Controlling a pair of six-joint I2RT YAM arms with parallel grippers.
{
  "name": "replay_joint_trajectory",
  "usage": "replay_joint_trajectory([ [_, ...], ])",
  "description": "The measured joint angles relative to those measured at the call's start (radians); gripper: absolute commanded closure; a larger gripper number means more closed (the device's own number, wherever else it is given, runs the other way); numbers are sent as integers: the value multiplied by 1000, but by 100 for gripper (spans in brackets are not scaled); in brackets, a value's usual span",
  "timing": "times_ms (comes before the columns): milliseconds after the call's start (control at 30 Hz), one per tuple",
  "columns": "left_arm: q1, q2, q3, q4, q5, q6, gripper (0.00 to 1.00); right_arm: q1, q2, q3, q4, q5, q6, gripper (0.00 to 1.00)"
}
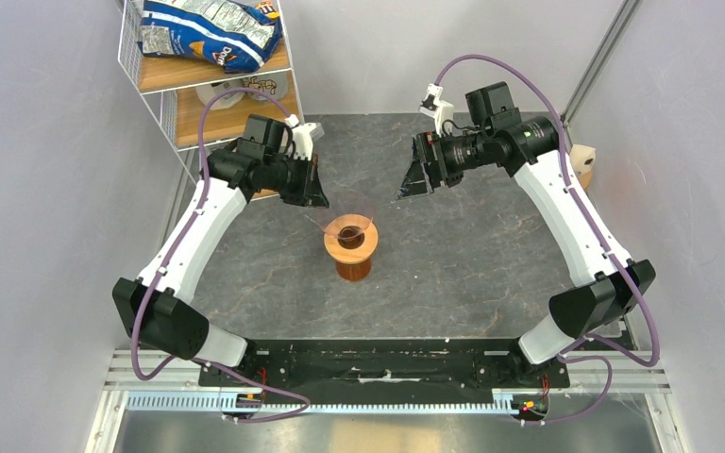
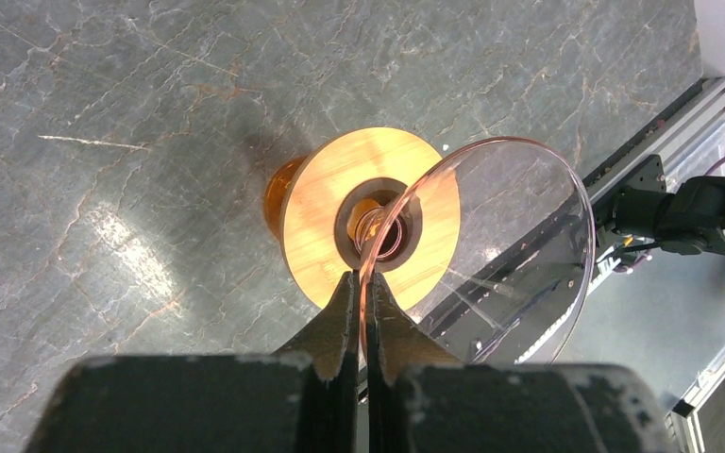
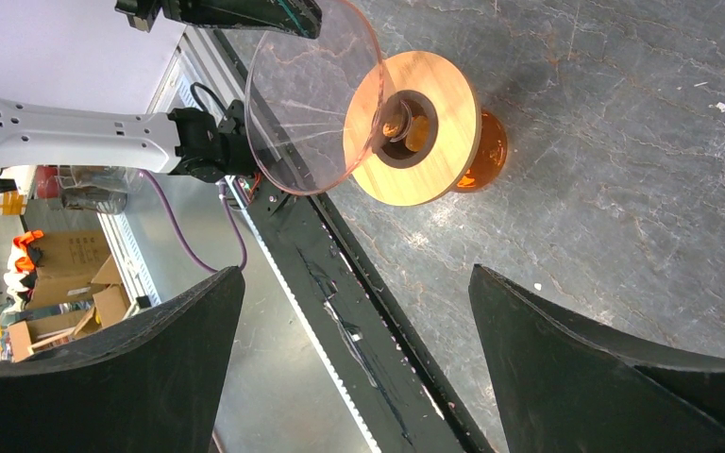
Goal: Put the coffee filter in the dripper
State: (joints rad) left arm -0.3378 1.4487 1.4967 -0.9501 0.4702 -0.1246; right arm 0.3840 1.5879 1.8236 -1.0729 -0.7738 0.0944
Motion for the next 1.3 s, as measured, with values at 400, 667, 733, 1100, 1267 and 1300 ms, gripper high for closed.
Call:
replay_joint_trajectory([
  [400,0,6,2,3,30,1,98,0,5,-7,-2,-7,0,3],
  [667,0,16,-27,10,25,1,98,0,14,-11,-5,-8,0,3],
  [733,0,18,-27,10,20,2,98,0,14,-11,-5,-8,0,3],
  [1100,0,18,-27,9,2,6,98,0,16,-11,-5,-15,0,3],
  [1267,0,18,-33,13,3,6,84,0,16,-13,-5,-15,0,3],
  [1300,-1,19,-36,17,4,6,83,0,16,-14,-5,-15,0,3],
])
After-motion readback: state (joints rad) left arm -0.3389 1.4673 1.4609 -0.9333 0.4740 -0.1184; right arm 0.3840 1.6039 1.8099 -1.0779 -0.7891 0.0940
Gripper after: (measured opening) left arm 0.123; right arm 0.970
